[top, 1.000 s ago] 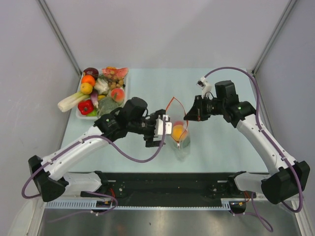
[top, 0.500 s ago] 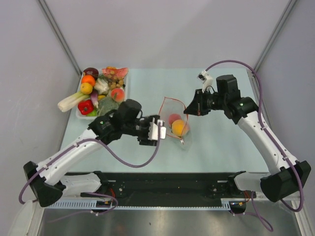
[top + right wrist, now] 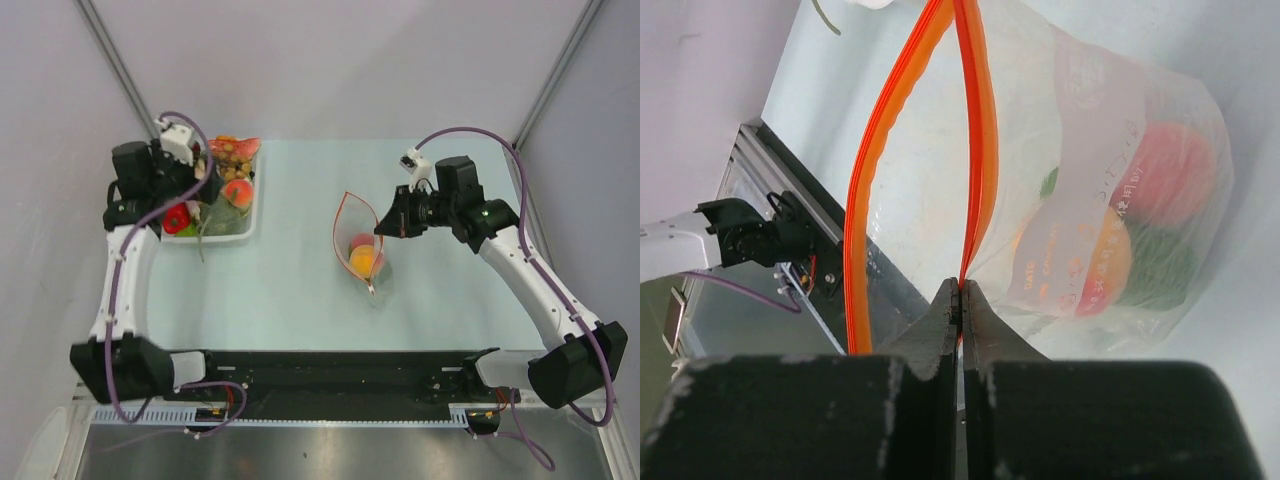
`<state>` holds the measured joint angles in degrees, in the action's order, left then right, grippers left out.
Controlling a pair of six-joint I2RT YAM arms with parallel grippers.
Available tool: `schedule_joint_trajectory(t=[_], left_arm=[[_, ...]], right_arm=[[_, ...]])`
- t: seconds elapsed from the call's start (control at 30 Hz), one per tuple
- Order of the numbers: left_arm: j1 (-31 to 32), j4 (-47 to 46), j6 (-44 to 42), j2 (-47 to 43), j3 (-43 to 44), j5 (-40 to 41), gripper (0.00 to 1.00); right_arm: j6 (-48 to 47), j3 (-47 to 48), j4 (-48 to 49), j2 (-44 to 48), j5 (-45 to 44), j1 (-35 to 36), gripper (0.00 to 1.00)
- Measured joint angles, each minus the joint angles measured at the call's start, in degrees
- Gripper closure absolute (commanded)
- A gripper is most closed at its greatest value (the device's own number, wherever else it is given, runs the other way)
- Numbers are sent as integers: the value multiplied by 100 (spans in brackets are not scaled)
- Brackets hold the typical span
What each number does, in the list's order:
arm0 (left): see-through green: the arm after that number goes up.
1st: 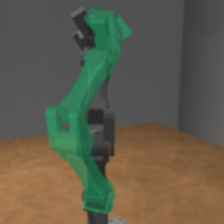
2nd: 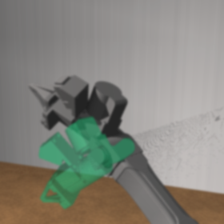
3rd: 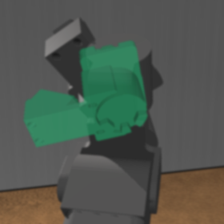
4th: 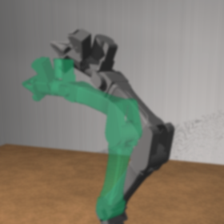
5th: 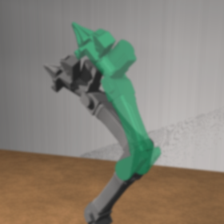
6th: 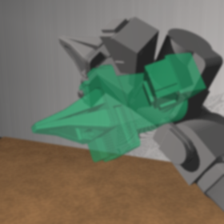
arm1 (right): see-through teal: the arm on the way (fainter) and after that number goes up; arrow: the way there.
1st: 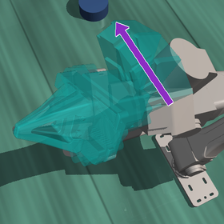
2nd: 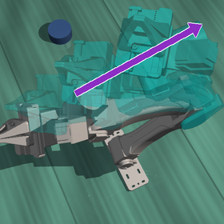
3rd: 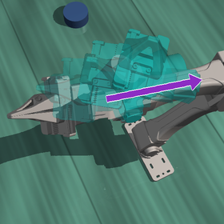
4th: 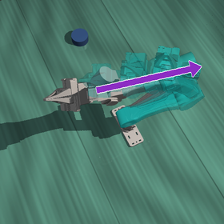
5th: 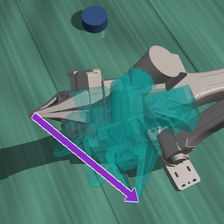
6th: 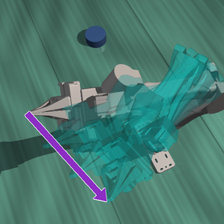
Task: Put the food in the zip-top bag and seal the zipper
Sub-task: Adjust the zipper food storage bag at the center of the board, then pick up the fake fruit from the bin.
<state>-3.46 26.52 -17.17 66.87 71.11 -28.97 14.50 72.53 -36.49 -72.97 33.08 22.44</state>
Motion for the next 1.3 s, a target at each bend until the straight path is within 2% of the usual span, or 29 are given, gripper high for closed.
schedule_joint_trajectory(t=[0.1, 0.2, 0.33, 0.47, 0.57, 0.67, 0.87, 1.1, 1.13, 1.23, 1.27, 1.3], left_arm=[[-807, -116, 337, 1082, 557, 540, 0], [-1281, -72, 481, 2002, 1058, 986, 0], [-1591, 111, 514, 2837, 1637, 1309, 1], [-1617, 131, 492, 3226, 1840, 1386, 3], [-1609, 162, 459, 3429, 1958, 1375, 9], [-1609, 223, 455, 3711, 2203, 1335, 18], [-1609, 321, 417, 3926, 2310, 1156, 46], [-1611, 350, 380, 3921, 2310, 879, 56], [-1611, 356, 376, 3921, 2310, 868, 55], [-1611, 404, 367, 3921, 2319, 780, 28], [-1611, 417, 361, 3921, 2319, 763, 16], [-1611, 435, 387, 3921, 2321, 756, 13]], right_arm=[[2, 0, 7, 0, -24, 0, 100], [0, -2, 13, 0, -35, 0, 100], [0, -11, 13, 0, -72, 0, 100], [0, -11, 15, -2, -76, 0, 100], [0, -11, 17, -13, -76, 0, 100], [-2, -11, 24, -66, -76, 0, 100], [-2, -11, 33, -114, -79, 0, 100], [-4, -11, 35, -136, -79, 0, 100], [-7, -11, 35, -138, -79, 0, 100], [-11, -11, 35, -138, -79, 0, 100], [-13, -11, 33, -138, -79, 0, 100], [-15, -11, 35, -140, -79, 0, 100]])
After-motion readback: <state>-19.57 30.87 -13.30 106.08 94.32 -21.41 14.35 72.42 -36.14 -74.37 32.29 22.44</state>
